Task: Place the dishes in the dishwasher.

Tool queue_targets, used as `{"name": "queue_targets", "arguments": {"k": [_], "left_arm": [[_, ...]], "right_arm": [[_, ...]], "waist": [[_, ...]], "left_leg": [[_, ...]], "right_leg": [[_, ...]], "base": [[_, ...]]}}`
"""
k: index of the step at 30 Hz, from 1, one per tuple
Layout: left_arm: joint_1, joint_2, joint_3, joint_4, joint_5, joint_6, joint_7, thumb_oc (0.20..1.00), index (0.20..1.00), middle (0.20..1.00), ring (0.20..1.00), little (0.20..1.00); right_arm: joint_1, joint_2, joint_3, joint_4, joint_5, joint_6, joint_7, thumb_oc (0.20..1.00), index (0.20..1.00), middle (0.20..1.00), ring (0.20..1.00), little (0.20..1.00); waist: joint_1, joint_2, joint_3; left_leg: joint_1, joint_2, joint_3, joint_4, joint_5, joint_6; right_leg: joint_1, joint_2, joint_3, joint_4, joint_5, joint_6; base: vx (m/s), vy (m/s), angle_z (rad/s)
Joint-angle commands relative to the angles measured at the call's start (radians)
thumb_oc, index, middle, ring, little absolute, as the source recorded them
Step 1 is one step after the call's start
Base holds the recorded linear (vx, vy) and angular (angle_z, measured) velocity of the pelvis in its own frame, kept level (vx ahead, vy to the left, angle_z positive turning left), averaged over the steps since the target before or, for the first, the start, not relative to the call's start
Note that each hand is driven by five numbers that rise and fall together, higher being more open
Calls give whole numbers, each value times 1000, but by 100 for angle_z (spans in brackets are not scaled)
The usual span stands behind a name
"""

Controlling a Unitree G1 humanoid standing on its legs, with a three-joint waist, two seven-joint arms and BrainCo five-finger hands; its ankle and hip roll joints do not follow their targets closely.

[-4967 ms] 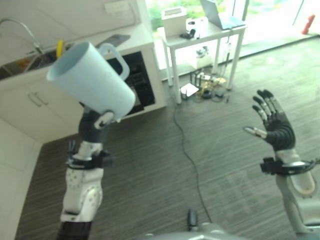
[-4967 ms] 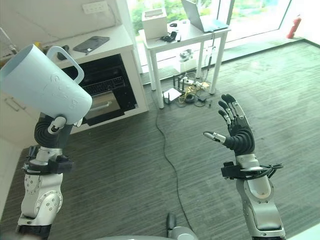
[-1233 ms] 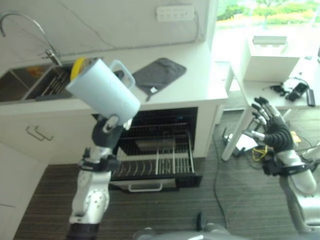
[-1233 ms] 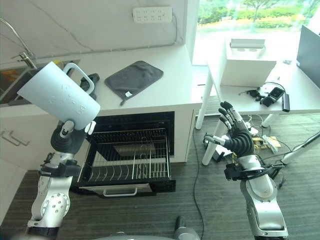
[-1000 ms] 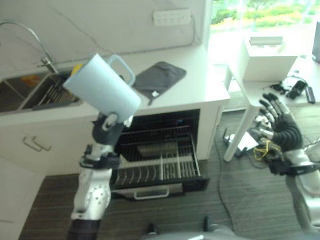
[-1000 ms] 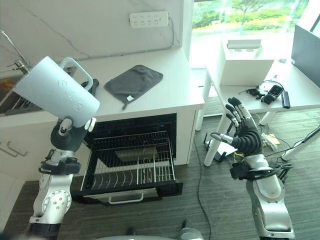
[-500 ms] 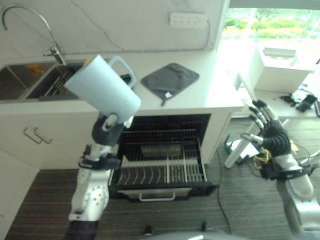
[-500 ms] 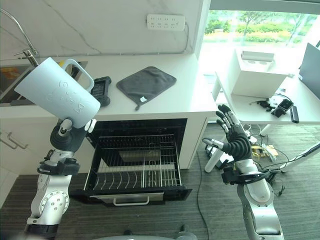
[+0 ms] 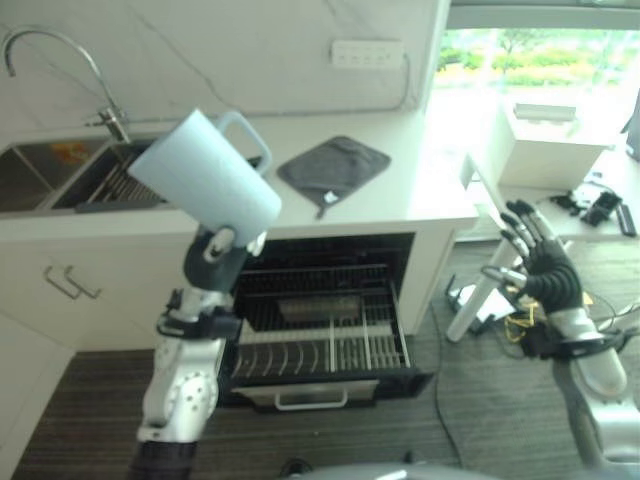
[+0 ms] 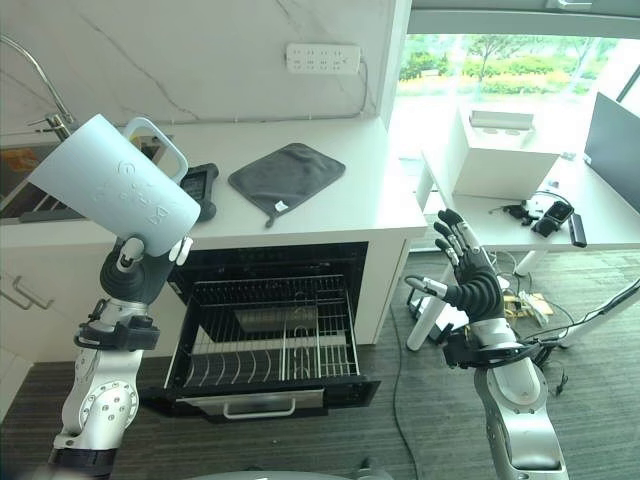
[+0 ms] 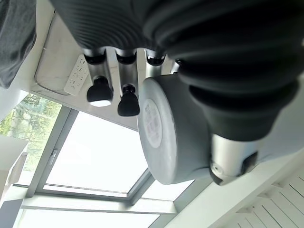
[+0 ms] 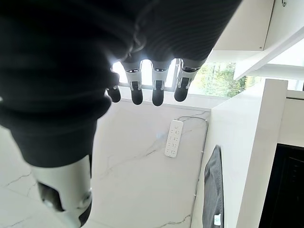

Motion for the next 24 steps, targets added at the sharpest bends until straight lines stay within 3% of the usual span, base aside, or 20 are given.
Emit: {"name": "queue_targets", "arguments": {"k": [1, 6, 10, 11, 13, 14, 17, 21, 24], "left_arm": [[-35, 49, 20, -75, 26, -110, 7, 200, 200, 200, 200, 200], [-37, 56, 18, -64, 55, -115, 16, 200, 200, 200, 200, 200], [-27, 54, 28, -45, 109, -90, 98, 200, 200, 200, 200, 200], [-19, 61, 28, -37, 218, -72, 157, 200, 200, 200, 200, 200], [-26, 71, 18, -15, 272, -63, 206, 200, 200, 200, 200, 200], [-38, 78, 3, 17, 374, -65, 316, 200, 200, 200, 200, 200], [-69, 75, -31, 55, 453, -60, 383, 200, 200, 200, 200, 200], [-164, 64, -144, 146, 630, -67, 581, 200, 200, 200, 200, 200], [-247, 48, -204, 226, 774, -87, 753, 200, 200, 200, 200, 200]], "right_arm": [[-63, -18, 44, -68, 38, -88, 26, 1000, 1000, 1000, 1000, 1000], [-85, -31, 39, -56, 48, -90, 22, 1000, 1000, 1000, 1000, 1000], [-82, -25, 50, -59, 61, -67, 49, 1000, 1000, 1000, 1000, 1000], [-101, -34, 56, -65, 93, -37, 73, 1000, 1000, 1000, 1000, 1000], [-122, -41, 69, -65, 103, -31, 71, 1000, 1000, 1000, 1000, 1000], [-154, -47, 88, -64, 110, -25, 63, 1000, 1000, 1000, 1000, 1000], [-202, -44, 116, -59, 107, -16, 49, 1000, 1000, 1000, 1000, 1000], [-328, -43, 198, -36, 99, -37, -27, 1000, 1000, 1000, 1000, 1000], [-420, -14, 262, -6, 103, -13, -57, 1000, 1000, 1000, 1000, 1000]], "waist": [[8, -3, -1], [20, -5, -5], [30, -5, -8], [39, -5, -6], [44, -6, -5], [52, -7, -6], [61, -12, -5], [80, -22, 0], [86, -30, -10]], "left_leg": [[26, 6, -26, 1, -60, 3], [33, -12, -42, 1, -70, 10], [40, -25, -49, 1, -75, 20], [42, -29, -54, 1, -76, 23], [43, -31, -57, 1, -75, 24], [43, -34, -62, 1, -75, 25], [43, -36, -67, 1, -75, 27], [47, -43, -72, 1, -82, 32], [49, -49, -73, 1, -86, 36]], "right_leg": [[13, 55, 53, 0, -48, -9], [24, 56, 45, 0, -50, -8], [33, 54, 31, 0, -54, -9], [37, 54, 23, 0, -53, -11], [39, 54, 19, 0, -54, -11], [42, 54, 12, 0, -55, -11], [46, 53, 3, 0, -54, -12], [54, 51, -9, 0, -54, -12], [59, 52, -14, 0, -56, -14]], "base": [[23, 89, -8], [9, 76, 0], [-13, 68, 3], [-20, 53, 8], [-23, 44, 5], [-26, 36, 2], [-19, -3, 3], [-46, -10, 16], [-9, -3, 2]]}}
